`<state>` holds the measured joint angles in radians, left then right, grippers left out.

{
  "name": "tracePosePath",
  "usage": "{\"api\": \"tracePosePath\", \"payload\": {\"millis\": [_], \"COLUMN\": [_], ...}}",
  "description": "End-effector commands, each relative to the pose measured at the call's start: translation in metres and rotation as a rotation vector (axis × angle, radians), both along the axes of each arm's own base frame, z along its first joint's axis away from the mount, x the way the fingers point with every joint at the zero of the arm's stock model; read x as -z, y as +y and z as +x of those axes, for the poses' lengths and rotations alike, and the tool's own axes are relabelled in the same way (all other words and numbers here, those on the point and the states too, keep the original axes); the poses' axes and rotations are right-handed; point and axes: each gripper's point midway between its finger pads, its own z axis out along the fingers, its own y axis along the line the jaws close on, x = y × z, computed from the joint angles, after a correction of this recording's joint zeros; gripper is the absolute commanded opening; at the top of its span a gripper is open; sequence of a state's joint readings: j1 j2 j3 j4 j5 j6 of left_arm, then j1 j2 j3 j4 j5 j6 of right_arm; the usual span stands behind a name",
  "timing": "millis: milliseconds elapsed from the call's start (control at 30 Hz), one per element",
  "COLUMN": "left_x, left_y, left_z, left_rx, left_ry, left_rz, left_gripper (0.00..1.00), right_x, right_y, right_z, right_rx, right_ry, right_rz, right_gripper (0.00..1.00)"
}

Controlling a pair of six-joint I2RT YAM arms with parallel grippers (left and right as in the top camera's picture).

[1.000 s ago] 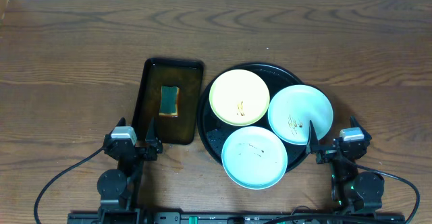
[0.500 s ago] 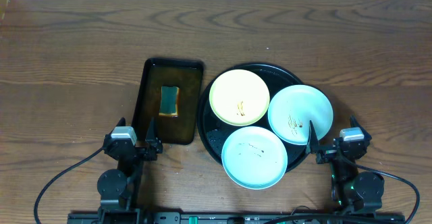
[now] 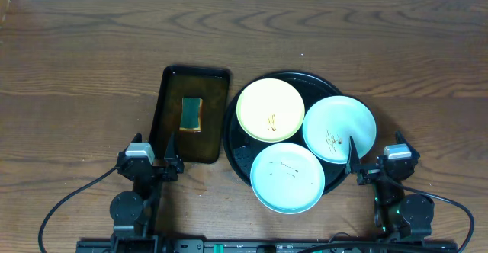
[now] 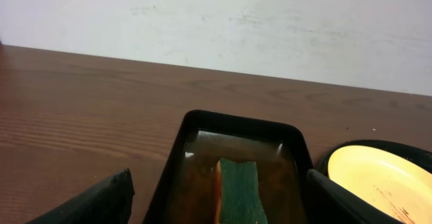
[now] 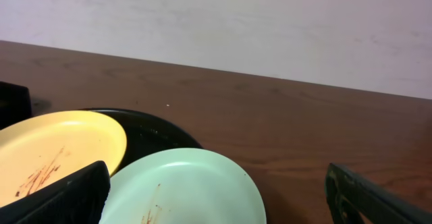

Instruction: Clean dirty plates on tray and stack at the side

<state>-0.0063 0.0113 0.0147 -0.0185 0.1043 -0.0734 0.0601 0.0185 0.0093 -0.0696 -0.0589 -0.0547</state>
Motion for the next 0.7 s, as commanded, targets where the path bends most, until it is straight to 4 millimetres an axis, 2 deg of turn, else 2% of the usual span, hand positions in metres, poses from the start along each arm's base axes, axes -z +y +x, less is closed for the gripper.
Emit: {"api": "tracePosePath", "payload": {"millis": [0,600,667], "left_x": [0.0154,0.0161,0.0098], "left_y": [-0.0013,-0.0012,-0.0012], "left_z": [-0.0011,-0.0009,0.0], "left_rx": [0.011,0.011,0.011], "left_ry": [0.052,0.055,0.029], "left_rz": [0.011,0.012,0.012], "left_gripper": [0.79,0.79,0.79], "right_x": [0.0016,0.0017,0.0016], "right_y": [0.0009,0.0009,0.0009], "right_z": [0.0,0.0,0.0], "right_rx": [-0.002,-0.002,-0.002], "right_ry": [0.005,0.006,0.005], "right_rz": [0.016,0.016,0.016], "right_gripper": [0.99,0.99,0.99]}}
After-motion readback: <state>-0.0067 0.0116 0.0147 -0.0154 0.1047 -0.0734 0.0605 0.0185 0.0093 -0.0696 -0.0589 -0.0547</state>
